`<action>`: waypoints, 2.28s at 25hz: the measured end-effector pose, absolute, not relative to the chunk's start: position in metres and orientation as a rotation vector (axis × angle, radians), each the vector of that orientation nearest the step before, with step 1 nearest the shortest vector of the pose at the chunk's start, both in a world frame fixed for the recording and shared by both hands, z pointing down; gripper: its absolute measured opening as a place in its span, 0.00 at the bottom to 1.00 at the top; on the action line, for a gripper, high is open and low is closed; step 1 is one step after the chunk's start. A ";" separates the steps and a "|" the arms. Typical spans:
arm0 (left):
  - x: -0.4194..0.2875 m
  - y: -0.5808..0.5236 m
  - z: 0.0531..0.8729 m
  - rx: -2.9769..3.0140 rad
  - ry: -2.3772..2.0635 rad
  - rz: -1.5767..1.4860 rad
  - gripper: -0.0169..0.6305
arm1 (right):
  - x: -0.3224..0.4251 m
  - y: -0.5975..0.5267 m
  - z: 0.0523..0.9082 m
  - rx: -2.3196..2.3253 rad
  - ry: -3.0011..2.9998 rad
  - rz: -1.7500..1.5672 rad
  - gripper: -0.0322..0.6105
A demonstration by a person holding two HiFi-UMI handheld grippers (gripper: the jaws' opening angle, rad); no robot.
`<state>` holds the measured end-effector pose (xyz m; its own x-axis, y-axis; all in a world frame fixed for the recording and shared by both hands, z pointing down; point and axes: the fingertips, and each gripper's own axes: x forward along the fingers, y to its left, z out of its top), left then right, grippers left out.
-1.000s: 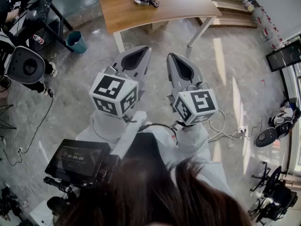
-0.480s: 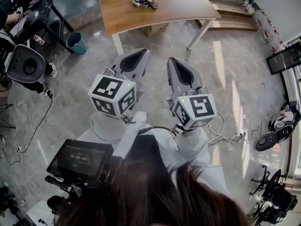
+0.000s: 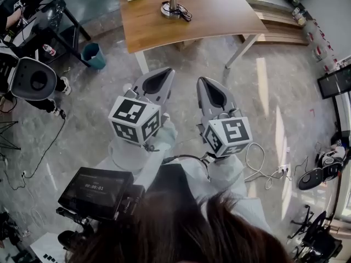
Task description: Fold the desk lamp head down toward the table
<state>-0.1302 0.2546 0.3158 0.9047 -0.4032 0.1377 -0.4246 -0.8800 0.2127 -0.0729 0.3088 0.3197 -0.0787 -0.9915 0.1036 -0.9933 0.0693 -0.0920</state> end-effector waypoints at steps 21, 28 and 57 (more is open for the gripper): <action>-0.007 -0.061 0.324 2.764 -0.609 0.187 0.03 | 0.097 0.002 0.349 2.172 -2.164 0.412 0.05; 0.047 -0.163 0.334 2.764 -0.684 0.199 0.03 | 0.170 -0.102 0.384 2.040 -2.298 0.479 0.05; 0.135 -0.305 0.305 3.085 -0.522 0.284 0.26 | 0.179 -0.321 0.462 0.951 -2.808 0.760 0.29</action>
